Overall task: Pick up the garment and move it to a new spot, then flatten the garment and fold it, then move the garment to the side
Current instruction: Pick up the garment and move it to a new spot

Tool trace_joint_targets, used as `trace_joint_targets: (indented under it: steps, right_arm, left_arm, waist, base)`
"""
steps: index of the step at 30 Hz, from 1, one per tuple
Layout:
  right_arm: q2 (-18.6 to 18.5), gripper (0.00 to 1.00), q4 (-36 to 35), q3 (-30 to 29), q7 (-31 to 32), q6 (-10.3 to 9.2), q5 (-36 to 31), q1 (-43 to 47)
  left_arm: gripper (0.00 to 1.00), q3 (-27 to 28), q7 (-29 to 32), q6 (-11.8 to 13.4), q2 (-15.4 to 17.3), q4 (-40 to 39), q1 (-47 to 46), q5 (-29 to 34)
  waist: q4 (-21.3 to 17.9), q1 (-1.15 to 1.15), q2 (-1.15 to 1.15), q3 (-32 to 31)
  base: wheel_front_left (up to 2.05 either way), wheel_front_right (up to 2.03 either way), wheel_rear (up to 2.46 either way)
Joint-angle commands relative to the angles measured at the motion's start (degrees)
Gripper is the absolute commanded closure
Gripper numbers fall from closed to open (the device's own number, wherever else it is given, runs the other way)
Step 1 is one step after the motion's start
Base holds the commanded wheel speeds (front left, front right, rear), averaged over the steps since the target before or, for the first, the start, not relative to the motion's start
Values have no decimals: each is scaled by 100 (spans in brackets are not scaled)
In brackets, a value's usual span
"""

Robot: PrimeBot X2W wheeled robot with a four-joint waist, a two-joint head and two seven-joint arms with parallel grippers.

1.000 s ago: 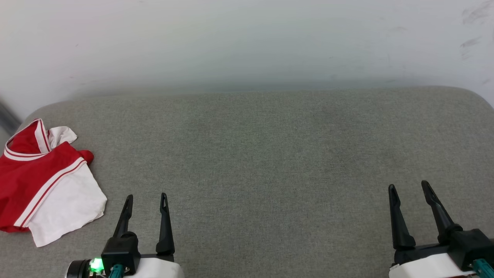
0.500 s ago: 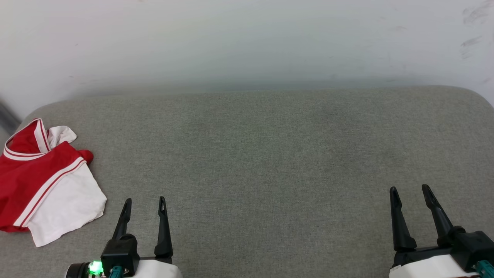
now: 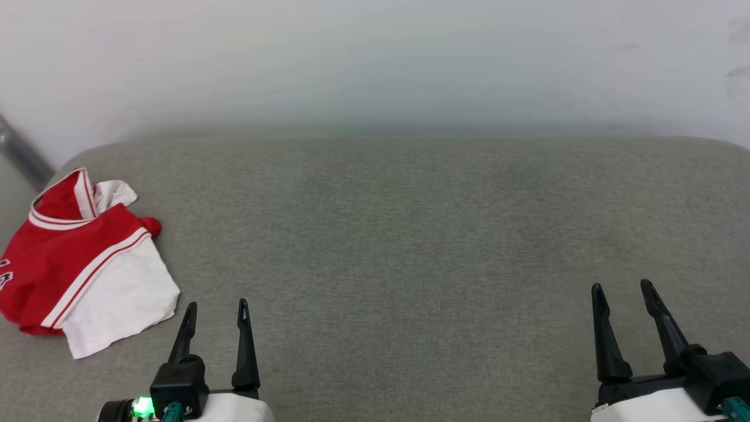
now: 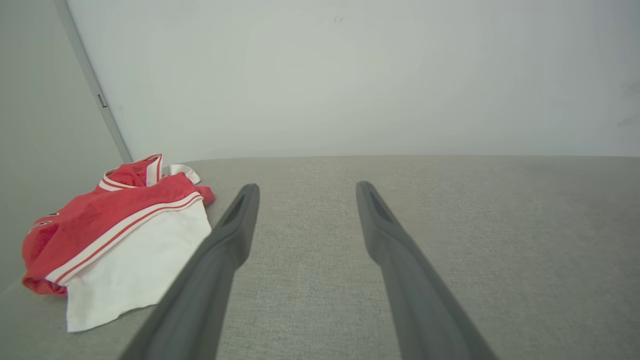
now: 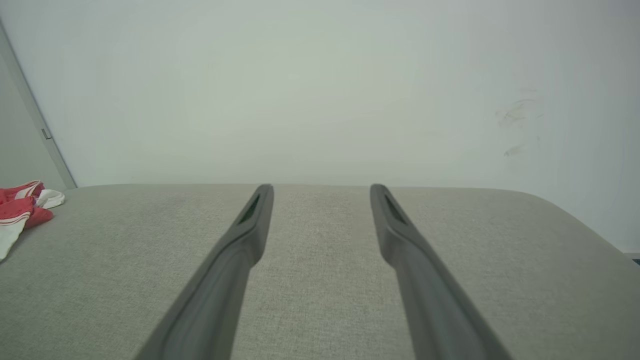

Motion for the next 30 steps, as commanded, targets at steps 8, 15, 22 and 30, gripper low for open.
trace_joint_targets:
  steps: [8, 15, 22, 30]
  right_arm:
    - [5, 0, -141, 43, -12, 0, -172, 55]
    - [5, 0, -286, 68, -12, 0, -315, 1]
    - [6, 0, -314, 94, -11, 0, -427, -6]
    - [6, 0, -336, 154, -11, 0, -513, 24]
  left_arm:
    - [0, 112, -16, 70, -4, -57, -86, -86]
    - [0, 196, -16, 127, -5, -50, -163, -184]
    - [0, 249, -16, 145, -4, 15, -242, -252]
    - [0, 350, -16, 243, -4, -30, -168, -427]
  waist:
    - [597, 0, 0, 50]
    - [1252, 0, 0, 98]
    - [1911, 0, 0, 145]
    - [2459, 0, 0, 157]
  base:
    - [0, 0, 0]
    - [0, 0, 0]
    - [0, 0, 0]
    - [0, 0, 0]
